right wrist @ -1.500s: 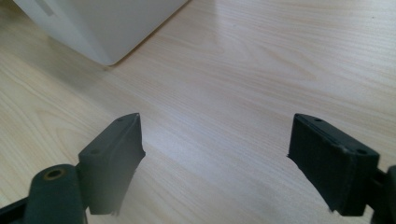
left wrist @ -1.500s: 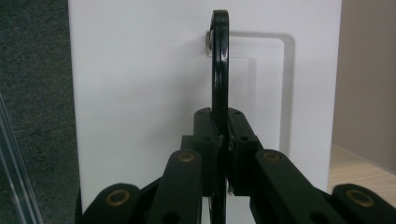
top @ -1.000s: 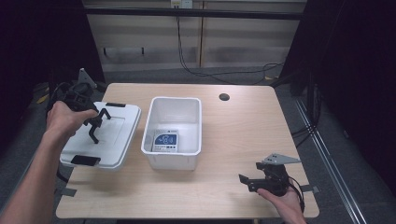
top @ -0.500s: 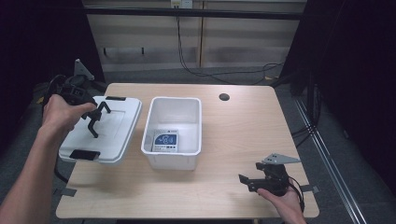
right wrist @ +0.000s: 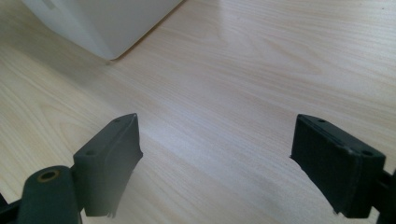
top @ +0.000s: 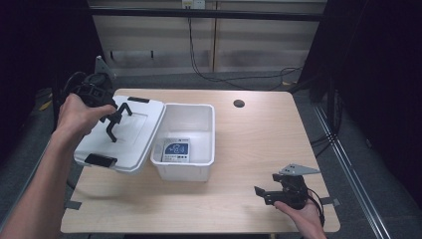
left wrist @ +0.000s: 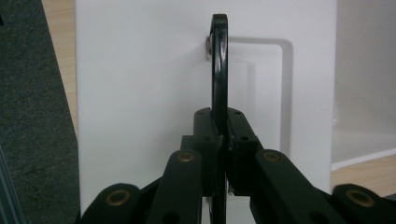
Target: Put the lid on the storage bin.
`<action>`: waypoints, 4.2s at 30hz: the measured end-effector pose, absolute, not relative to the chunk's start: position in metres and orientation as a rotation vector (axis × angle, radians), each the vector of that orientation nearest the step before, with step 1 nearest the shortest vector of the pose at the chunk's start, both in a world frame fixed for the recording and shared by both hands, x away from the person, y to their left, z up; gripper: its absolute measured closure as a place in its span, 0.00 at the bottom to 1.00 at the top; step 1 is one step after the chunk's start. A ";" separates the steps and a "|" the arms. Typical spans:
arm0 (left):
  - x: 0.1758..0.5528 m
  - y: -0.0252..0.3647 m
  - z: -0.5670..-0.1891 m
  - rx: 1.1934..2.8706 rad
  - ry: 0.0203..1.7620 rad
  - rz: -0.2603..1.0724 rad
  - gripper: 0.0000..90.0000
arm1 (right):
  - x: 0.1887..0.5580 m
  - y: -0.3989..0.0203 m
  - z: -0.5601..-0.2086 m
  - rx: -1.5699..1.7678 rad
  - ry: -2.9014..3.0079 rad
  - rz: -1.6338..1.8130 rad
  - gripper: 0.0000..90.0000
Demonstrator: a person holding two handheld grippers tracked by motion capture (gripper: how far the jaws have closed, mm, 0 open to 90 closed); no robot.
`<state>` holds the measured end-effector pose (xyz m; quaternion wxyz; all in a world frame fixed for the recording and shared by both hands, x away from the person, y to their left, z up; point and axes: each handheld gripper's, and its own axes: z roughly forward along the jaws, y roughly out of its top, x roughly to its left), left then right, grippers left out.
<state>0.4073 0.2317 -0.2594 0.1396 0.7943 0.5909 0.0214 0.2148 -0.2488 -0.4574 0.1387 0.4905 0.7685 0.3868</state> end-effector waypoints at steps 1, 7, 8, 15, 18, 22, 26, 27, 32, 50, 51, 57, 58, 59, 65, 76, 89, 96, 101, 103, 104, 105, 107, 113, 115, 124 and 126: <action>0.407 0.230 -0.258 2.299 1.698 0.067 0.94 | 0.215 -0.249 -0.458 1.417 2.224 1.117 0.17; 0.408 0.224 -0.257 2.310 1.683 0.059 0.94 | 0.215 -0.248 -0.458 1.420 2.223 1.117 0.17; 0.408 0.222 -0.257 2.308 1.683 0.060 0.94 | 0.215 -0.248 -0.458 1.418 2.226 1.117 0.17; 0.408 0.207 -0.257 2.345 1.641 0.044 0.94 | 0.215 -0.249 -0.458 1.419 2.226 1.117 0.17; 0.409 0.200 -0.257 2.344 1.638 0.036 0.94 | 0.215 -0.249 -0.458 1.419 2.229 1.120 0.17; 0.409 0.190 -0.255 2.359 1.619 0.033 0.94 | 0.215 -0.249 -0.458 1.421 2.228 1.121 0.17; 0.412 0.180 -0.254 2.349 1.605 0.050 0.94 | 0.215 -0.249 -0.458 1.420 2.230 1.121 0.17; 0.413 0.174 -0.256 2.357 1.615 0.052 0.94 | 0.215 -0.248 -0.458 1.419 2.229 1.122 0.17; 0.415 0.166 -0.256 2.353 1.610 0.043 0.94 | 0.215 -0.249 -0.458 1.414 2.236 1.123 0.17; 0.418 0.132 -0.252 2.296 1.698 0.098 0.94 | 0.215 -0.249 -0.458 1.410 2.244 1.128 0.17; 0.418 0.130 -0.253 2.294 1.702 0.095 0.94 | 0.215 -0.249 -0.458 1.412 2.244 1.129 0.17; 0.421 0.123 -0.255 2.272 1.729 0.080 0.94 | 0.215 -0.248 -0.458 1.415 2.246 1.126 0.17; 0.421 0.122 -0.256 2.262 1.734 0.089 0.94 | 0.215 -0.248 -0.458 1.412 2.248 1.127 0.17; 0.423 0.122 -0.257 2.260 1.731 0.094 0.94 | 0.215 -0.248 -0.458 1.407 2.247 1.127 0.17; 0.427 0.112 -0.265 2.246 1.779 0.053 0.94 | 0.215 -0.249 -0.458 1.414 2.247 1.125 0.17; 0.428 0.096 -0.275 2.097 1.872 0.019 0.94 | 0.214 -0.249 -0.458 1.416 2.246 1.126 0.17; 0.429 0.086 -0.283 2.074 1.911 0.012 0.94 | 0.214 -0.249 -0.458 1.414 2.249 1.126 0.17; 0.425 0.083 -0.285 2.046 1.936 0.022 0.94 | 0.215 -0.249 -0.459 1.411 2.251 1.125 0.18; 0.425 0.078 -0.287 2.046 1.922 0.015 0.94 | 0.214 -0.249 -0.459 1.416 2.249 1.122 0.18; 0.426 0.078 -0.289 2.060 1.925 0.019 0.94 | 0.215 -0.249 -0.459 1.417 2.249 1.123 0.18; 0.426 0.078 -0.289 2.078 1.917 0.014 0.94 | 0.214 -0.249 -0.459 1.417 2.250 1.124 0.18; 0.426 0.076 -0.291 2.066 1.929 0.017 0.94 | 0.214 -0.249 -0.459 1.417 2.251 1.122 0.18; 0.426 0.075 -0.291 2.074 1.918 0.009 0.94 | 0.215 -0.249 -0.459 1.415 2.252 1.125 0.18; 0.426 0.069 -0.297 2.083 1.923 0.002 0.94 | 0.215 -0.249 -0.459 1.423 2.251 1.123 0.18; 0.427 0.069 -0.297 2.090 1.921 -0.001 0.94 | 0.215 -0.249 -0.459 1.423 2.252 1.123 0.18; 0.428 0.067 -0.303 2.114 1.925 0.022 0.94 | 0.214 -0.249 -0.459 1.421 2.253 1.122 0.18; 0.429 0.068 -0.302 2.131 1.910 0.005 0.94 | 0.214 -0.249 -0.459 1.419 2.256 1.122 0.18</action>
